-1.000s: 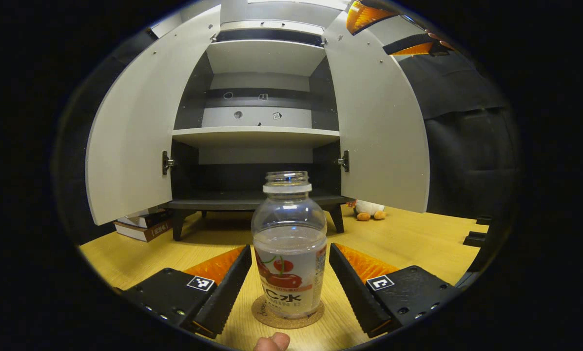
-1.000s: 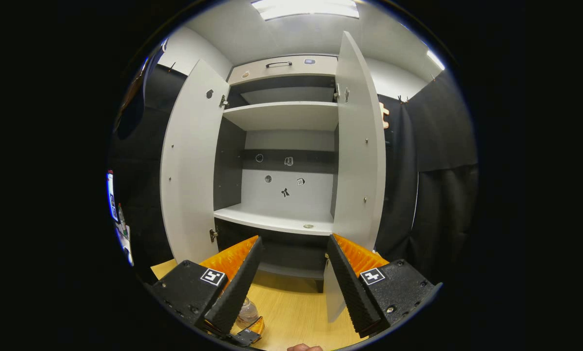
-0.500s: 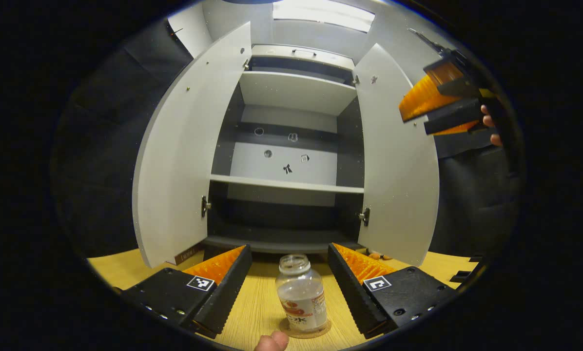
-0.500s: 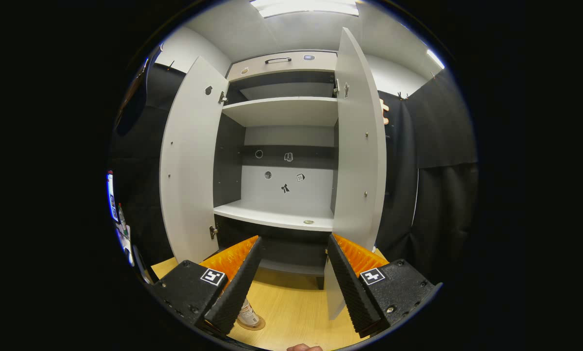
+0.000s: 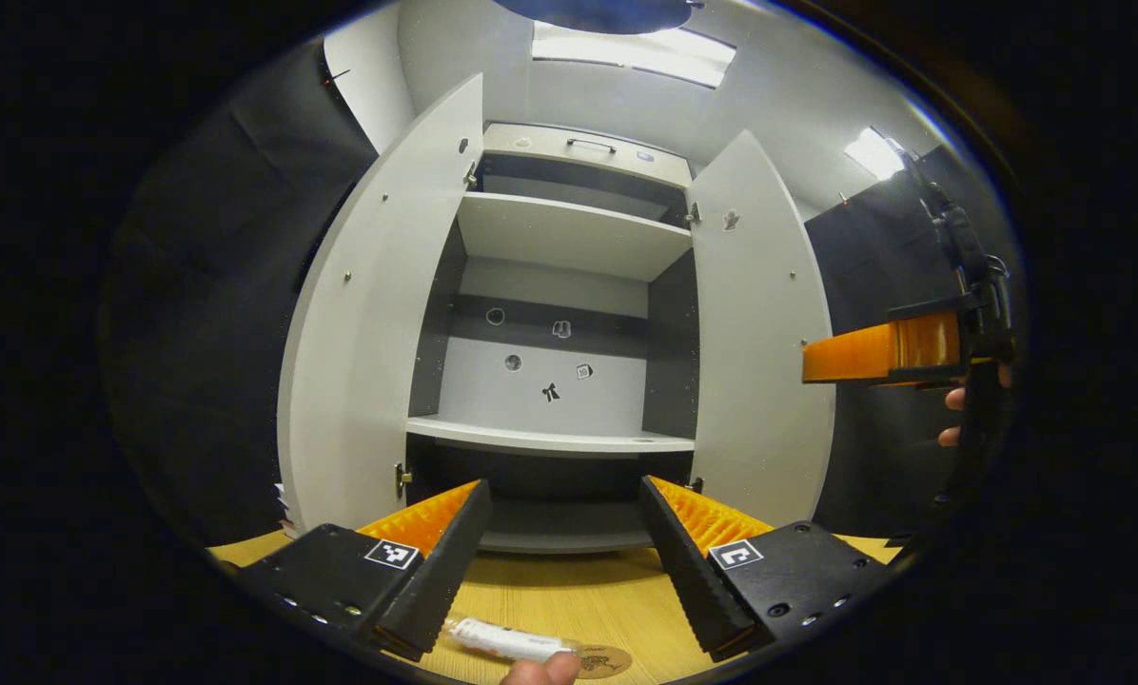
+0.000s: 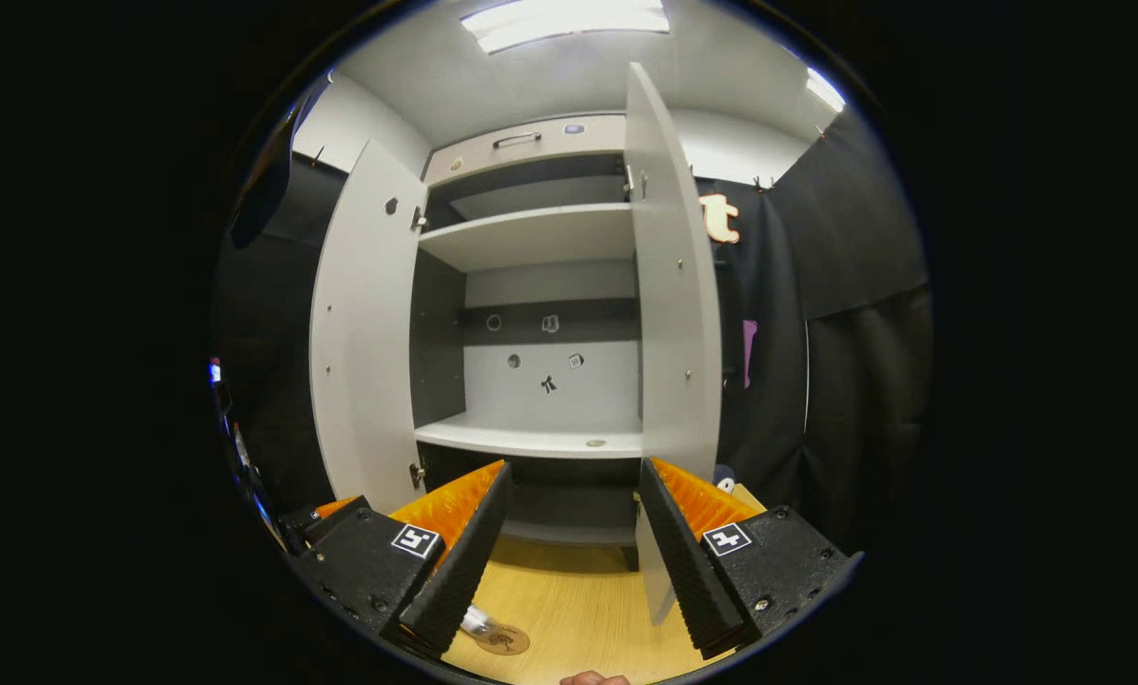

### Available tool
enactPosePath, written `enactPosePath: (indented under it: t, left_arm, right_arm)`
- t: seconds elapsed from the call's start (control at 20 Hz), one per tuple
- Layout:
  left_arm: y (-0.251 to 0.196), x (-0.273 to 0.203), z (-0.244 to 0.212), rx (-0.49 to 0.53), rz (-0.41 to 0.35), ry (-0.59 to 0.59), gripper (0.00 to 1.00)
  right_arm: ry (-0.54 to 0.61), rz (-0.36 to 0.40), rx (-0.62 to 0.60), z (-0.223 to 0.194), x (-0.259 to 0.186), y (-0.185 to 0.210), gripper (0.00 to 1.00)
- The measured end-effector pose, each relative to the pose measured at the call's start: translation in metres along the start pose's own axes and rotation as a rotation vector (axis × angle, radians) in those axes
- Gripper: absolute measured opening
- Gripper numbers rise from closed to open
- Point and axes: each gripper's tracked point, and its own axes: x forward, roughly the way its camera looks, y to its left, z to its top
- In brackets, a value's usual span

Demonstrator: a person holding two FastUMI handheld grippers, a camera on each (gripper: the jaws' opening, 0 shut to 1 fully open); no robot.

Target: Grasp the bottle in the cabinet with the left hand and place it on the coaster, then close the right door with the right hand and the left door with the left hand.

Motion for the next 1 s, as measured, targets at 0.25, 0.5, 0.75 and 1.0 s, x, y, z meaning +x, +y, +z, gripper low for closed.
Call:
enactPosePath:
  t: [0.25, 0.5, 0.75, 1.0]
  left_arm:
    - [0.001, 0.005, 0.000, -0.033, 0.013, 0.103, 0.95]
    - [0.014, 0.011, 0.013, -0.017, 0.035, 0.115, 0.95]
    - [0.024, 0.011, 0.017, 0.031, 0.050, 0.109, 0.95]
    - [0.014, 0.005, 0.006, 0.029, 0.035, 0.138, 0.95]
  right_arm:
    - [-0.075, -0.110, 0.051, 0.027, -0.010, -0.042, 0.83]
    - [-0.067, -0.247, 0.053, 0.042, -0.008, -0.115, 0.83]
    - [-0.052, -0.299, 0.054, 0.060, 0.027, -0.159, 0.81]
    - [-0.044, -0.298, 0.031, 0.078, 0.066, -0.177, 0.81]
